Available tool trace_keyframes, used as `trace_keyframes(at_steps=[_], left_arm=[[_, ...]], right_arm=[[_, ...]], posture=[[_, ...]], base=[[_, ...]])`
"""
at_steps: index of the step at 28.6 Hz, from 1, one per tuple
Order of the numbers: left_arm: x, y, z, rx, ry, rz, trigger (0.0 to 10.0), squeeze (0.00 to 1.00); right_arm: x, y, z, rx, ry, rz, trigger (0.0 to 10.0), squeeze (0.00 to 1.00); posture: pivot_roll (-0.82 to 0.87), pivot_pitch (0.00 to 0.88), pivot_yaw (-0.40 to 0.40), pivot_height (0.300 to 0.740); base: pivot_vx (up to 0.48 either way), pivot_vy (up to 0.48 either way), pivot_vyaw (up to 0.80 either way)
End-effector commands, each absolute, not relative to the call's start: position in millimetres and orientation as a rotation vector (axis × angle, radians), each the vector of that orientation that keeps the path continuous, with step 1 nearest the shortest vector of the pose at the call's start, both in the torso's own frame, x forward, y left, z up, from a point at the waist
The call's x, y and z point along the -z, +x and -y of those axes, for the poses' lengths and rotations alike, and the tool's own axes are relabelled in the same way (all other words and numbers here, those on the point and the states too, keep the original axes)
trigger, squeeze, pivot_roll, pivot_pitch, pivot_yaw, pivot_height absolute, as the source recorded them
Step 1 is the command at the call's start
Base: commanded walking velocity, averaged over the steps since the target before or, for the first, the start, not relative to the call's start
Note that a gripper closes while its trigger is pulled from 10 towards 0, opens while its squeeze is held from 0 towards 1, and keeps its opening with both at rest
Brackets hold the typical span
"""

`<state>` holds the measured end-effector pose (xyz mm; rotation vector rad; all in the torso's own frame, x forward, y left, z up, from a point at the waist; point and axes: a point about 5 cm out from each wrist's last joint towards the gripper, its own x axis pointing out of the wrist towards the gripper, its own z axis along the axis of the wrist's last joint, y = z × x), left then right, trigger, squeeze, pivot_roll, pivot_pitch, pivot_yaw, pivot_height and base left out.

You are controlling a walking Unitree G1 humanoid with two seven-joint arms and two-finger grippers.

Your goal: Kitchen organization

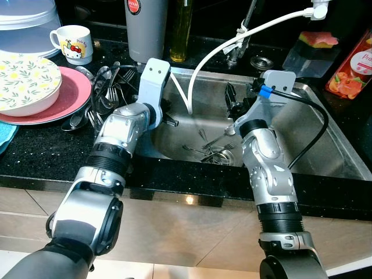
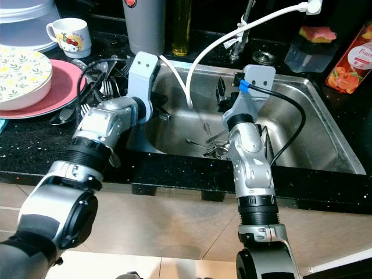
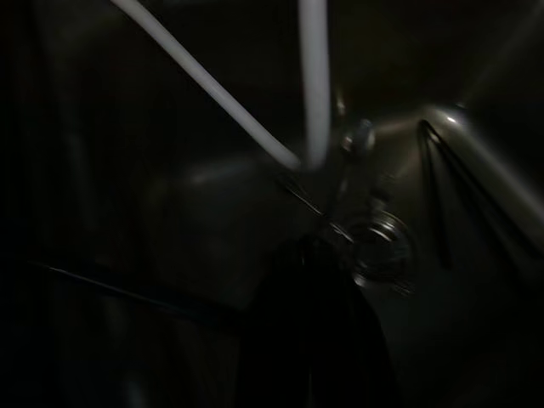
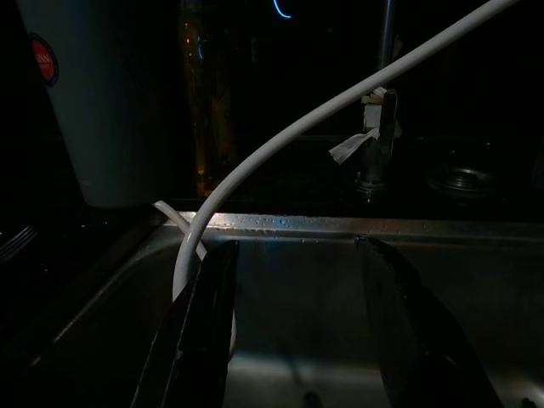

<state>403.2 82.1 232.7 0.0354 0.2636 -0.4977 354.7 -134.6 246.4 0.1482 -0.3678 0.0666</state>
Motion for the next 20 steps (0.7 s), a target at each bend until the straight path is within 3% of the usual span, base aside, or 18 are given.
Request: trace_keyframes(at_steps=[1, 6, 20], left_arm=[[-231.0, 402.6, -75.6, 0.522, 0.016, -0.291, 10.0, 0.00], [-229.8, 403.4, -73.7, 0.534, -0.022, -0.301, 10.0, 0.00], [-286.8, 395.1, -65.7, 0.647, -0.092, 0.000, 10.0, 0.00]], right_arm=[[-248.3, 355.3, 134.9, -0.065, 0.155, 0.375, 10.0, 0.00], [-247.7, 355.1, 135.8, -0.062, 0.153, 0.373, 10.0, 0.00], [-246.8, 354.9, 136.7, -0.060, 0.152, 0.368, 10.0, 0.00]], posture=[[0.24, 0.050, -0.082, 0.740], [0.24, 0.054, -0.081, 0.740], [0.24, 0.069, -0.084, 0.740]], base=[[0.000, 0.000, 0.00], [0.000, 0.000, 0.00], [0.000, 0.000, 0.00]])
